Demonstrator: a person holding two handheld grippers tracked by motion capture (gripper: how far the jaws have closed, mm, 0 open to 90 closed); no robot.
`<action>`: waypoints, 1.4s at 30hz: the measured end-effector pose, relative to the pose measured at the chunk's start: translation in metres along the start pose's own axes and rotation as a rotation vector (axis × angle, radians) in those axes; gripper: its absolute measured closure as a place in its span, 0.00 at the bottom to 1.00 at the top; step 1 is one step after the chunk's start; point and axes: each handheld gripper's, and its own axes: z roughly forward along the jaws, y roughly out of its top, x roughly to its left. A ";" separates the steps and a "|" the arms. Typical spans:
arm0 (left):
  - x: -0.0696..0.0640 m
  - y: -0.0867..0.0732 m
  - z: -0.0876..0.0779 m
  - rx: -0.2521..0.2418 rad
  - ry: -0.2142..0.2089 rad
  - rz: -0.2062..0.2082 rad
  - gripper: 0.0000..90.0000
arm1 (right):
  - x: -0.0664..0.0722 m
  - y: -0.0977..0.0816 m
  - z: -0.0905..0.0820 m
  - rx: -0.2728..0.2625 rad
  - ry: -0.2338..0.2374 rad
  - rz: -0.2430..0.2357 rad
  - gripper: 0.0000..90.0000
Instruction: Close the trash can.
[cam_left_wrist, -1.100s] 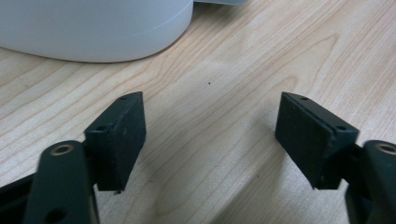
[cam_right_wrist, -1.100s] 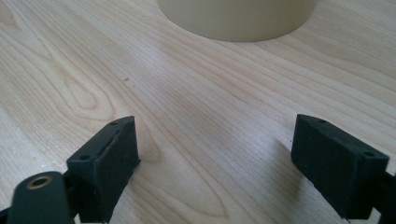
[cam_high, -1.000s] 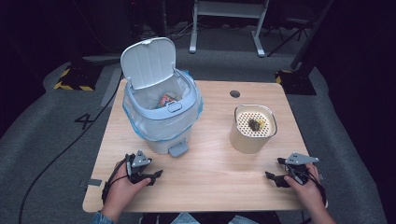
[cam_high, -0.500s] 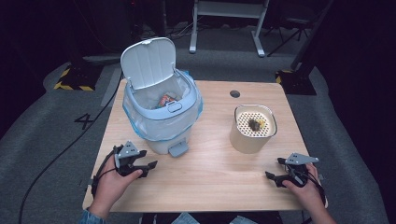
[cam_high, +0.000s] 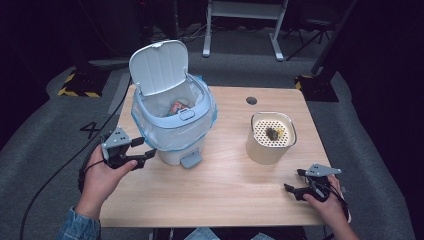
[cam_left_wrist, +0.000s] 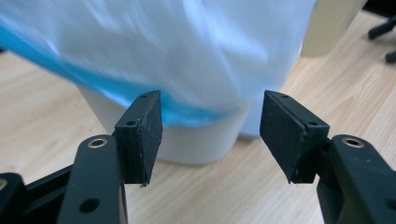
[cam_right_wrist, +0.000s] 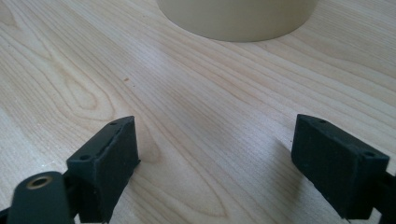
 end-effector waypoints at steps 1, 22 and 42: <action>0.002 0.004 -0.003 -0.008 0.001 0.001 0.44 | 0.000 0.000 0.000 0.000 0.000 0.000 0.17; 0.035 0.079 -0.039 -0.207 0.073 -0.024 0.46 | 0.000 0.000 0.000 0.000 0.000 0.000 0.17; 0.056 0.109 -0.016 -0.311 0.145 -0.070 0.46 | 0.000 0.000 0.000 0.000 0.000 0.000 0.17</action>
